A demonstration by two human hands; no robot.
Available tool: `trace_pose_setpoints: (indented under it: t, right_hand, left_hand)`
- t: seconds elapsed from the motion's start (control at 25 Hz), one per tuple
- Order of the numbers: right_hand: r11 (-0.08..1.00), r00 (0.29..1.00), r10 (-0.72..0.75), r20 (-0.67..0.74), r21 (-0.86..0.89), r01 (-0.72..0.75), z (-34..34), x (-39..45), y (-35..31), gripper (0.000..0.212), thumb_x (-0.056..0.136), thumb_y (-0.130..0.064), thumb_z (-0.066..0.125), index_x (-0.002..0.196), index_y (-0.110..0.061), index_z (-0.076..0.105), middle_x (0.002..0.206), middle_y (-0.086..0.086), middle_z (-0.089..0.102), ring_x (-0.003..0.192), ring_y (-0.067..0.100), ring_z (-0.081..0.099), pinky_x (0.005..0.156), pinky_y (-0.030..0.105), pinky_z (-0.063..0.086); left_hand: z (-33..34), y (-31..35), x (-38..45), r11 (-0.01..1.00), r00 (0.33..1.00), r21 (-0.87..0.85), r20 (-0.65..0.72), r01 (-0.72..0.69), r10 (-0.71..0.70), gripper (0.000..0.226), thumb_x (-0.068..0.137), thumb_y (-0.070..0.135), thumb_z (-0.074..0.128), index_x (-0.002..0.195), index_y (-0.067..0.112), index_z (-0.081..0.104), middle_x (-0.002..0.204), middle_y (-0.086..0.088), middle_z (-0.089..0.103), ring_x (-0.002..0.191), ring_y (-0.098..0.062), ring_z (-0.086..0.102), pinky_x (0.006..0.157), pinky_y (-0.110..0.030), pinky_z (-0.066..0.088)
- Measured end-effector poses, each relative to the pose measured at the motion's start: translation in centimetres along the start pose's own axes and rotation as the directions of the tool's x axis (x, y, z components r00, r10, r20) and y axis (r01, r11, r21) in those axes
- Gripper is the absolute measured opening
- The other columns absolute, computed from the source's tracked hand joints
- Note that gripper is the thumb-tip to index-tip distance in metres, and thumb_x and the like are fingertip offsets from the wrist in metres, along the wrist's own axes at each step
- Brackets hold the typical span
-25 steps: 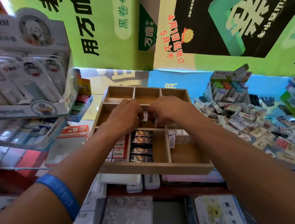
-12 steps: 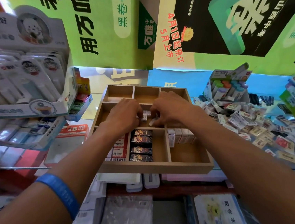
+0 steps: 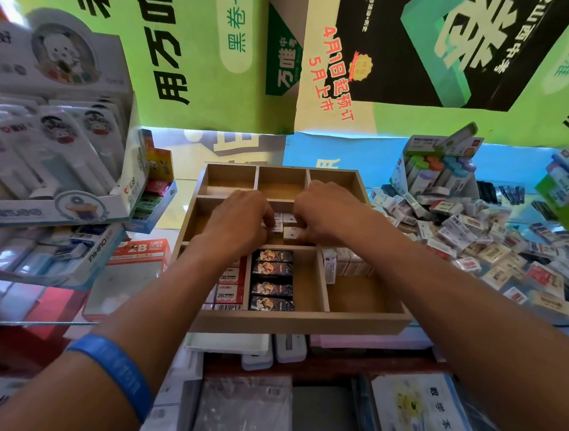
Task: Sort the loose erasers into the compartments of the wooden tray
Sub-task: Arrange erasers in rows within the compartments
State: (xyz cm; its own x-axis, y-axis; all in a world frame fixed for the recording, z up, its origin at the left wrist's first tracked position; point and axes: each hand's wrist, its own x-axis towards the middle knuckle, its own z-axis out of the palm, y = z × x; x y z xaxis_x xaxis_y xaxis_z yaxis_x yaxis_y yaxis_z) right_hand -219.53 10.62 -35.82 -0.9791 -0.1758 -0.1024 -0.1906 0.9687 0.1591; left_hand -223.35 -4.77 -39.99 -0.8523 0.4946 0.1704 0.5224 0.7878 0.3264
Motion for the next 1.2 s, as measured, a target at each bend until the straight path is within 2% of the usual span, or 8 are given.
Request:
trace_pose_setpoints:
  t: [0.44, 0.6, 0.72, 0.8, 0.88, 0.96, 1.08, 1.2]
  right_hand:
    - [0.993, 0.987, 0.084, -0.136, 0.097, -0.071, 0.8, -0.1, -0.7, 0.007, 0.087, -0.027, 0.071, 0.086, -0.023, 0.066, 0.095, 0.0, 0.064, 0.081, 0.014, 0.053, 0.067, 0.028, 0.038]
    - [0.969, 0.977, 0.176, -0.118, 0.194, -0.151, 1.3, -0.6, -0.8, 0.013, 0.09, -0.03, 0.068, 0.096, -0.019, 0.072, 0.098, 0.002, 0.067, 0.092, 0.019, 0.058, 0.07, 0.031, 0.043]
    - [0.919, 0.985, 0.166, 0.04, 0.356, -0.17, 1.2, -1.2, 0.4, 0.033, 0.099, -0.041, 0.053, 0.09, -0.016, 0.071, 0.09, 0.003, 0.066, 0.086, 0.02, 0.059, 0.073, 0.033, 0.045]
    - [0.884, 0.993, 0.096, -0.074, 0.465, -0.051, 1.6, -3.4, 0.9, 0.037, 0.101, -0.038, 0.047, 0.085, -0.015, 0.071, 0.088, 0.003, 0.068, 0.08, 0.018, 0.058, 0.073, 0.033, 0.045]
    - [0.809, 0.924, 0.187, -0.334, 0.586, 0.048, 3.3, -7.5, 1.9, 0.032, 0.101, -0.032, 0.048, 0.088, -0.014, 0.071, 0.089, 0.001, 0.069, 0.08, 0.014, 0.054, 0.075, 0.033, 0.044]
    - [0.748, 0.808, 0.334, -0.484, 0.658, 0.085, 6.0, -12.3, 2.8, 0.028, 0.099, -0.028, 0.05, 0.088, -0.013, 0.071, 0.088, 0.001, 0.069, 0.08, 0.011, 0.05, 0.073, 0.03, 0.036]
    - [0.754, 0.647, 0.507, -0.569, 0.657, -0.013, 10.0, -17.7, 6.1, 0.029, 0.096, -0.028, 0.048, 0.083, -0.013, 0.069, 0.082, 0.0, 0.067, 0.077, 0.018, 0.054, 0.07, 0.033, 0.04]
    - [0.636, 0.526, 0.697, -0.488, 0.759, -0.138, 12.9, -21.1, 10.1, 0.025, 0.096, -0.028, 0.049, 0.078, -0.019, 0.064, 0.071, -0.008, 0.058, 0.064, 0.01, 0.051, 0.057, 0.03, 0.038]
  left_hand:
    - [0.3, -0.1, 0.2, 1.0, 1.0, 0.005, -0.007, 0.017, -0.017, 0.018, 0.087, 0.021, 0.073, 0.105, 0.02, 0.076, 0.113, 0.0, 0.063, 0.106, -0.018, 0.056, 0.092, -0.04, 0.052]
    - [0.5, 0.4, -0.2, 0.996, 0.997, 0.077, -0.068, 0.05, -0.045, 0.019, 0.087, 0.026, 0.073, 0.106, 0.025, 0.076, 0.113, 0.001, 0.069, 0.103, -0.018, 0.059, 0.09, -0.042, 0.053]
    - [-0.9, 1.3, 0.2, 0.989, 0.984, 0.067, 0.117, 0.13, -0.137, 0.018, 0.09, 0.026, 0.069, 0.107, 0.023, 0.074, 0.113, -0.001, 0.069, 0.1, -0.018, 0.061, 0.087, -0.042, 0.054]
    - [-2.0, 2.3, 0.4, 0.98, 0.969, 0.135, 0.183, 0.144, -0.168, 0.018, 0.091, 0.028, 0.065, 0.103, 0.02, 0.075, 0.102, -0.004, 0.07, 0.093, -0.02, 0.062, 0.081, -0.041, 0.055]
    - [-2.2, 4.2, -0.3, 0.98, 0.991, 0.146, -0.029, 0.134, -0.132, 0.017, 0.089, 0.026, 0.064, 0.097, 0.018, 0.076, 0.095, -0.007, 0.072, 0.091, -0.024, 0.062, 0.08, -0.041, 0.054]
    - [-1.7, 7.4, -1.9, 0.998, 0.977, 0.003, -0.204, 0.056, -0.055, 0.018, 0.089, 0.018, 0.063, 0.101, 0.015, 0.076, 0.098, -0.008, 0.074, 0.091, -0.024, 0.065, 0.081, -0.041, 0.056]
    - [0.6, 14.4, -3.0, 0.992, 0.984, -0.081, -0.156, -0.1, 0.086, 0.021, 0.09, 0.013, 0.061, 0.107, 0.015, 0.073, 0.106, -0.004, 0.073, 0.09, -0.02, 0.065, 0.082, -0.034, 0.053]
    - [3.8, 21.0, -1.4, 0.972, 0.975, -0.093, -0.072, -0.215, 0.208, 0.031, 0.091, 0.015, 0.061, 0.121, 0.023, 0.065, 0.125, 0.0, 0.066, 0.108, -0.021, 0.06, 0.094, -0.04, 0.051]
